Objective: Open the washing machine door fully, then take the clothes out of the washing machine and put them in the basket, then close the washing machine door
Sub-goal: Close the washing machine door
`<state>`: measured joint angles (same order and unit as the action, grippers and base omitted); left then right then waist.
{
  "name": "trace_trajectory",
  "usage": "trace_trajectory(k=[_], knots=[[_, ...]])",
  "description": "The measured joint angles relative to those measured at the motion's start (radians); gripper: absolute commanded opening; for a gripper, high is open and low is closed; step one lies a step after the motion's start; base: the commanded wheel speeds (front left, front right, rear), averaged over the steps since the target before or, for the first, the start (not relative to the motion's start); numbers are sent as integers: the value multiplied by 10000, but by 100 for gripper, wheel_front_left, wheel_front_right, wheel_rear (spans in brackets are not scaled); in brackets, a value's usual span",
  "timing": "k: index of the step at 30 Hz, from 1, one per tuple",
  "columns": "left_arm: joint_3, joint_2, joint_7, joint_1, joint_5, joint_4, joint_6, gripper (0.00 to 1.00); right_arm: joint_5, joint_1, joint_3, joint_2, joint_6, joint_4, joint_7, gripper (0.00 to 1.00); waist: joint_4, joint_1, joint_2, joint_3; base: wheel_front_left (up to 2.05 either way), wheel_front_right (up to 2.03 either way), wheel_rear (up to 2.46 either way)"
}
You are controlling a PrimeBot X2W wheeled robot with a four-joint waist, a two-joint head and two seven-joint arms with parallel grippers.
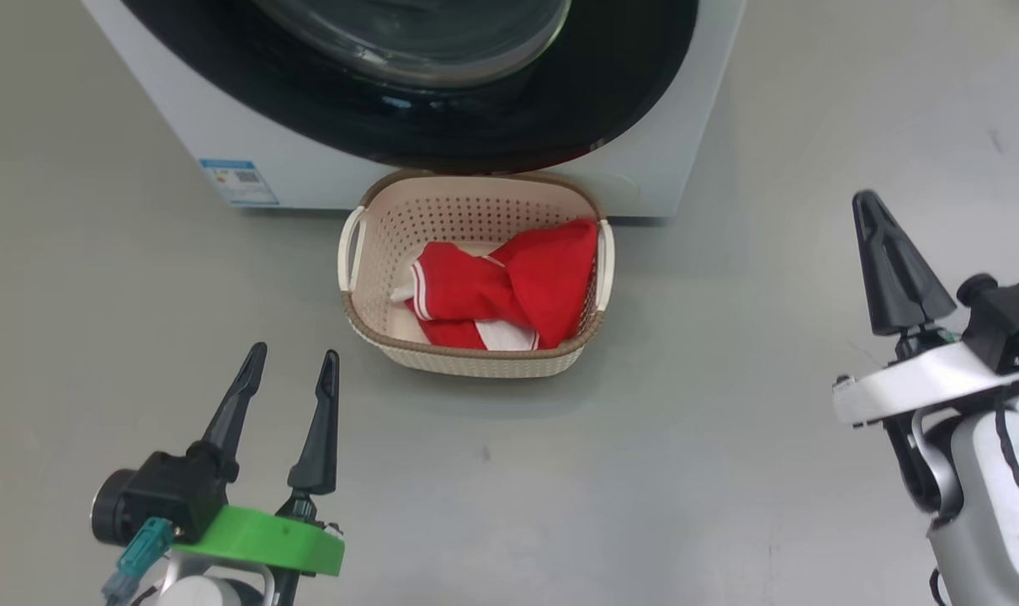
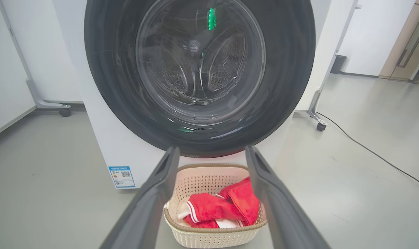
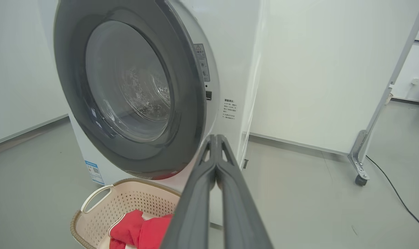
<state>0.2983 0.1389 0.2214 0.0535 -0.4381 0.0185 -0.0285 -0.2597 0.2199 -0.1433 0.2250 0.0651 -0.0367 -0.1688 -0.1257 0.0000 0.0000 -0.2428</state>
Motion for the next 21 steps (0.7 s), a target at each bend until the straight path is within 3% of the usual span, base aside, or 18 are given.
trace_trajectory(k=[21], knots=[[261, -608, 188, 997, 42, -161, 151, 100, 176, 3454, -355, 654, 385, -796, 1112, 0, -2044, 0, 0, -1420, 0, 0, 0]])
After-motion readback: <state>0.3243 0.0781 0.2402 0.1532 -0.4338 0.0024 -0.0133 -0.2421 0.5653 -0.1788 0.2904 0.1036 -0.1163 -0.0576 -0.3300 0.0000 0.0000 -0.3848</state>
